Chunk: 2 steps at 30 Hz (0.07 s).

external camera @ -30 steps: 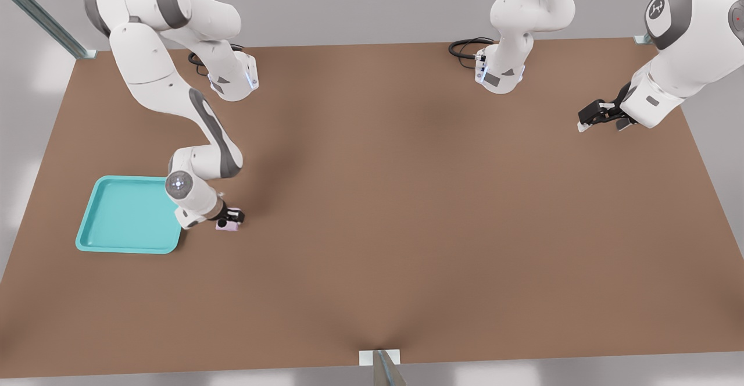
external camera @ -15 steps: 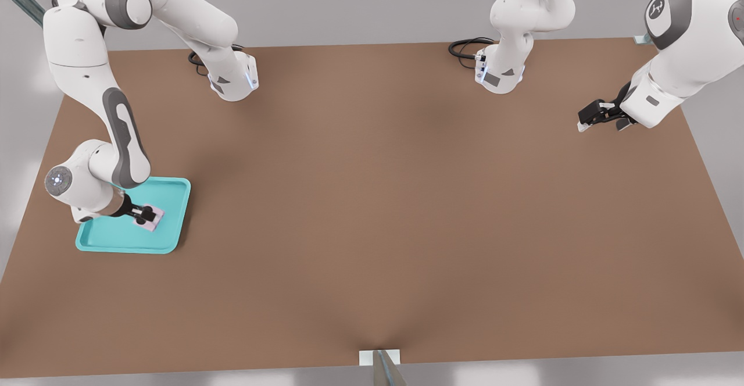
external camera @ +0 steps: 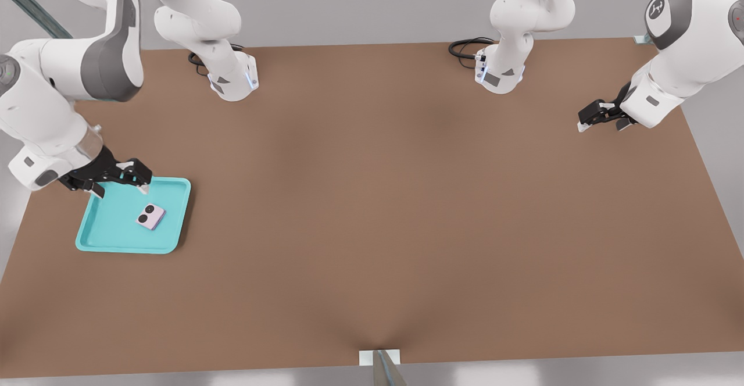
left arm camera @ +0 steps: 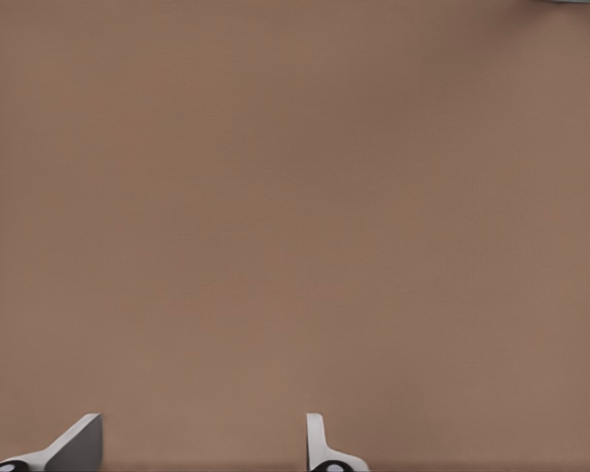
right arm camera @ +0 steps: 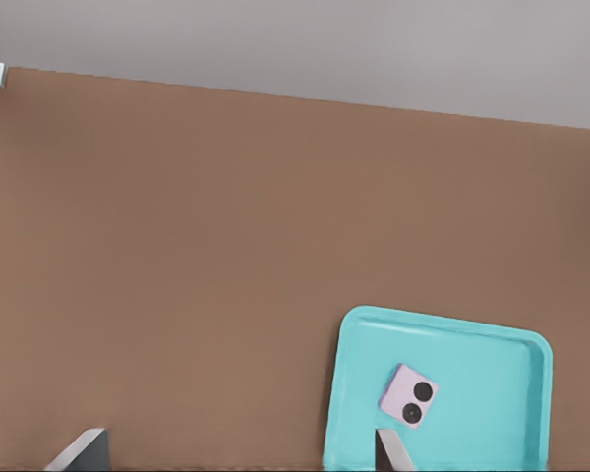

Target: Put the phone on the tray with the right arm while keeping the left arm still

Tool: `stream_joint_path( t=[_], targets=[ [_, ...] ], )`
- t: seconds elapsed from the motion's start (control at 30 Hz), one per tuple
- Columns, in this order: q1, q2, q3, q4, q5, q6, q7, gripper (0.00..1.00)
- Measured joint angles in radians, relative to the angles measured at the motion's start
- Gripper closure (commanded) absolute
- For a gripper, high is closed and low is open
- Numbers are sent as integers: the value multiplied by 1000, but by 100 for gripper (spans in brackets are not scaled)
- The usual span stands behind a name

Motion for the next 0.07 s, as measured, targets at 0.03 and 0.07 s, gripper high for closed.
stream_joint_path(
  t=[0.03, 0.07],
  targets=[
    [-2, -4, -5, -1, 5, -23, 1, 0],
    [-5, -7, -7, -2, 8, -42, 3, 0]
  ],
)
